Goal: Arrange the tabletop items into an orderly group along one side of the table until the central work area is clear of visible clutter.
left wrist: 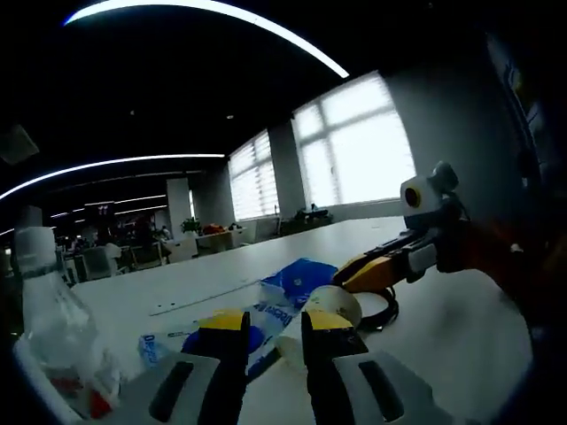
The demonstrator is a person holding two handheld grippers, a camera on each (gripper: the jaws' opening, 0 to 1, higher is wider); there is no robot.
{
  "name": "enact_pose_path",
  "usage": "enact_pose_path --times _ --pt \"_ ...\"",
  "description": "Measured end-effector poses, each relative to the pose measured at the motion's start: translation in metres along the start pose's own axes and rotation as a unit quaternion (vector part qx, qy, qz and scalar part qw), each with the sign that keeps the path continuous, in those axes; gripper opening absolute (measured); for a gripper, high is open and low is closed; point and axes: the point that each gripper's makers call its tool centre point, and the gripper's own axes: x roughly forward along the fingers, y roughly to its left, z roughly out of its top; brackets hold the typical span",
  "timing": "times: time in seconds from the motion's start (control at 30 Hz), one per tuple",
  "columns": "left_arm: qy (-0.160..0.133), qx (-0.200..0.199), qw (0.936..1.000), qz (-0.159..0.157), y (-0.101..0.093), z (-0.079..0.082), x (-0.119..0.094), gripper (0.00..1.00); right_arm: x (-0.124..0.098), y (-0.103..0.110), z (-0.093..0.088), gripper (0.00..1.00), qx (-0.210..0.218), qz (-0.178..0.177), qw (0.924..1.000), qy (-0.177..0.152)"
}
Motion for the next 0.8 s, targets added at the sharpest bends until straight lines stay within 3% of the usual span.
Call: enact_pose_path --times 0.07,0.27,0.37,0.43,0.8 --pt "0.016 -0.005 0.9998 -0.013 -0.004 -0.007 0.004 0.22 0.001 -0.002 -0.002 0.2 0.001 -0.003 1.0 0.004" --pt "0.026 -0.016 0.999 -0.032 -0.008 -0.011 0.013 0.22 0.001 -0.007 -0.006 0.19 0.009 -0.01 0.9999 0.01" --pt "0.028 -0.055 0.9968 -0.05 -0.012 -0.012 0.019 0.22 0.002 -0.007 -0.008 0.19 0.013 -0.01 0.9998 0.014" --pt "0.036 -0.041 0.9972 -0.051 -0.013 -0.014 0.022 0.22 0.003 -0.007 -0.01 0.19 0.012 -0.01 0.9997 0.017" --pt "0.057 -0.044 0.9952 -0.066 -0.02 -0.026 0.029 0.22 0.004 -0.005 -0.015 0.19 0.019 -0.006 0.9995 0.025"
